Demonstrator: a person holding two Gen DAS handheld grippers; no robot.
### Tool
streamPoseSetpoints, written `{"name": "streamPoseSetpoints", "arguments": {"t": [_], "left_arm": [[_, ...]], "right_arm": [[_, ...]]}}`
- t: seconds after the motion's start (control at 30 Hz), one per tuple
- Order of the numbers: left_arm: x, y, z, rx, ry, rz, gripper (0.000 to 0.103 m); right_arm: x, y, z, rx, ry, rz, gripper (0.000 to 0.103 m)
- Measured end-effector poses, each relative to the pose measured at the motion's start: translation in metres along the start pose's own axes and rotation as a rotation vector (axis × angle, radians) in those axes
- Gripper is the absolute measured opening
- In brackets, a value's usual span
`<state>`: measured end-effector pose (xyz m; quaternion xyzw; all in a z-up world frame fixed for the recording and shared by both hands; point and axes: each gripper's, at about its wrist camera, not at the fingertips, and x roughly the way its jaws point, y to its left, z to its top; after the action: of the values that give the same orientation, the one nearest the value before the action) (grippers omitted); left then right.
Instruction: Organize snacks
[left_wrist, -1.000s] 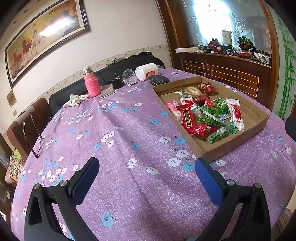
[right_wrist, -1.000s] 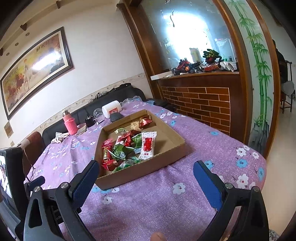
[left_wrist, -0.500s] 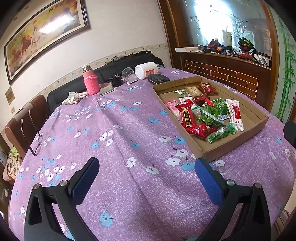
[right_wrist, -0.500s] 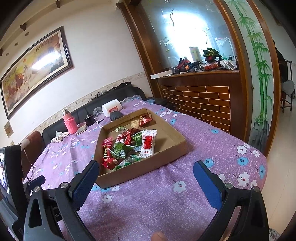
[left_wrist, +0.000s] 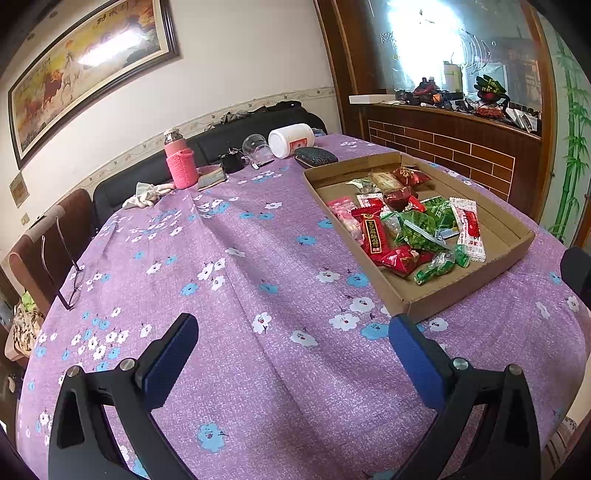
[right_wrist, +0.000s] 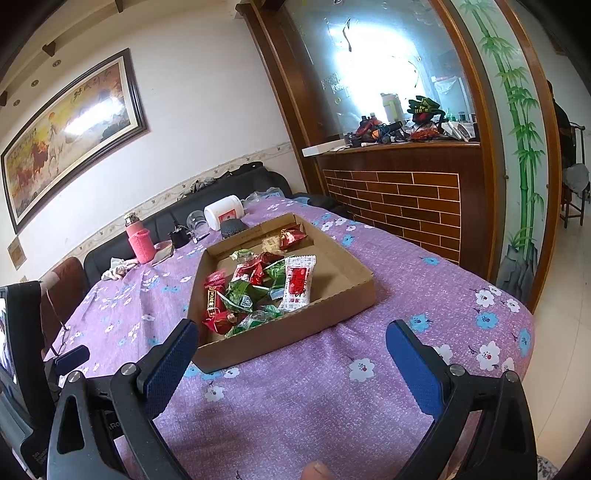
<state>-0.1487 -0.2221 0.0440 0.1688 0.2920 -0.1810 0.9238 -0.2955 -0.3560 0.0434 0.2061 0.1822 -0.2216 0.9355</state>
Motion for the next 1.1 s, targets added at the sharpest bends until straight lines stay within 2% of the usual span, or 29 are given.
{"name": "streamPoseSetpoints", "arguments": {"t": [1.1], "left_arm": [[-0.0026,0.0003,0.0006,0.000,-0.007,0.005,0.103]], "right_arm": [[0.0071,0.0027,-0.0062,-0.009,0.021,-0.009,0.102]]}}
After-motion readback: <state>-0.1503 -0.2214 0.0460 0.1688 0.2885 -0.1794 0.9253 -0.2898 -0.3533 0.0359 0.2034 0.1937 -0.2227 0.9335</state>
